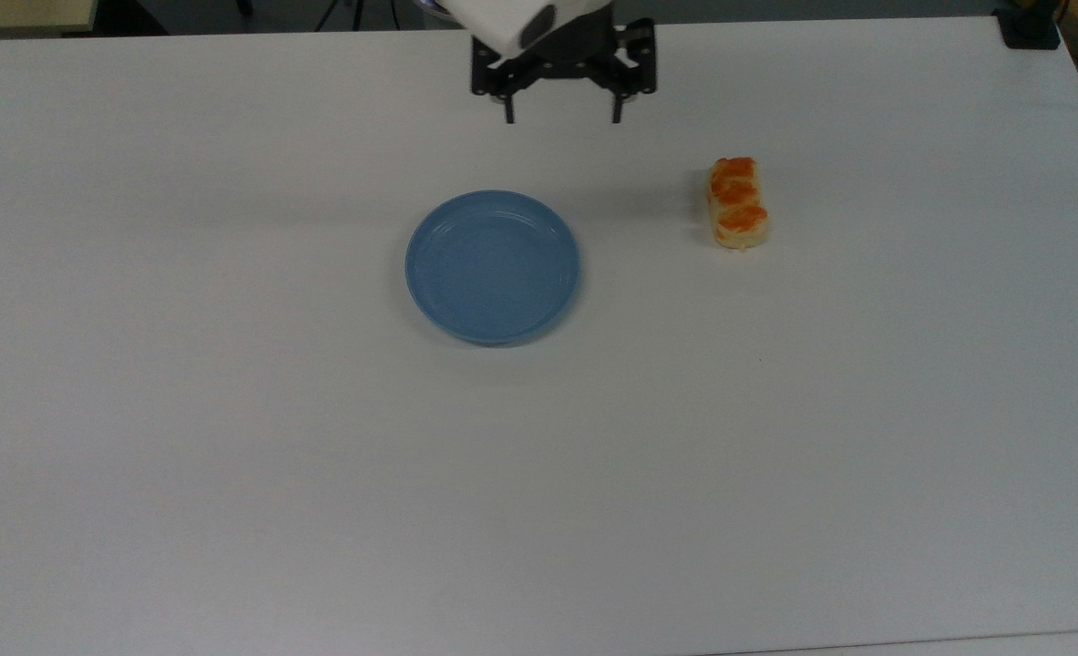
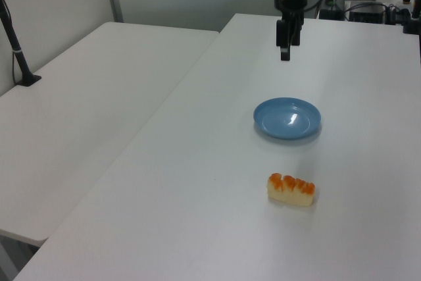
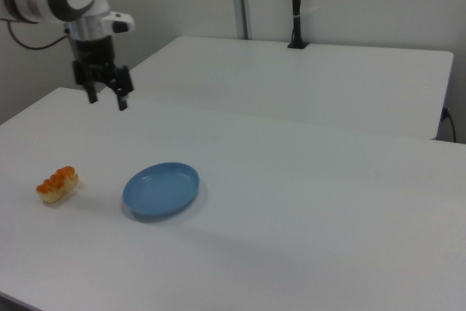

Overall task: Put the bread on a plate
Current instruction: 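Move the open gripper over the orange-topped bread roll and lower, then close the gripper on the bread roll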

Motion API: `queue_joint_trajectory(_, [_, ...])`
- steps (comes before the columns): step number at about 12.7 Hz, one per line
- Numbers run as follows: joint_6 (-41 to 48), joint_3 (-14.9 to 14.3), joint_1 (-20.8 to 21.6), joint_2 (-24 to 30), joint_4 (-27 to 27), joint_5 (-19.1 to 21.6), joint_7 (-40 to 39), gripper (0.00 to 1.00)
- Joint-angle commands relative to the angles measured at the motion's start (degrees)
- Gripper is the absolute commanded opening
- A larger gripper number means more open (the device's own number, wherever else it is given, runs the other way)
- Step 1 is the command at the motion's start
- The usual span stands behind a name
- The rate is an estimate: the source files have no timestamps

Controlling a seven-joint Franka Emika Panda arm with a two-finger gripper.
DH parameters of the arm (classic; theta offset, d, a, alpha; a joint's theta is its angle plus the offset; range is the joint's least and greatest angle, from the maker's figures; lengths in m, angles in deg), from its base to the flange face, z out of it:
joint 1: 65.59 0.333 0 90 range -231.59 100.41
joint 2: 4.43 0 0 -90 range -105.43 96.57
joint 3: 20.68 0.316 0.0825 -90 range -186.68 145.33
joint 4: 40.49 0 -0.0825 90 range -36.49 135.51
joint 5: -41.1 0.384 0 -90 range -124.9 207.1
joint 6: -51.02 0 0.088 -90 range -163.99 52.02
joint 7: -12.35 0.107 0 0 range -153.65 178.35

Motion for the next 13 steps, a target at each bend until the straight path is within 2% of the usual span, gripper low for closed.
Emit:
queue_joint_trajectory(1, [-2.3,-0.7,9.6,-3.2,0.9,-0.2,8.8,1.00])
queue_joint_trajectory(3, [-4.0,-0.7,13.7,-6.1,1.0,0.0,12.0,1.00])
queue_joint_trajectory(7, [-10.0,-0.7,18.5,-10.7,0.9,0.5,19.6,1.00])
queue_joint_trajectory(13, [-13.7,-0.7,22.0,-17.6,1.1,0.5,22.9,1.00])
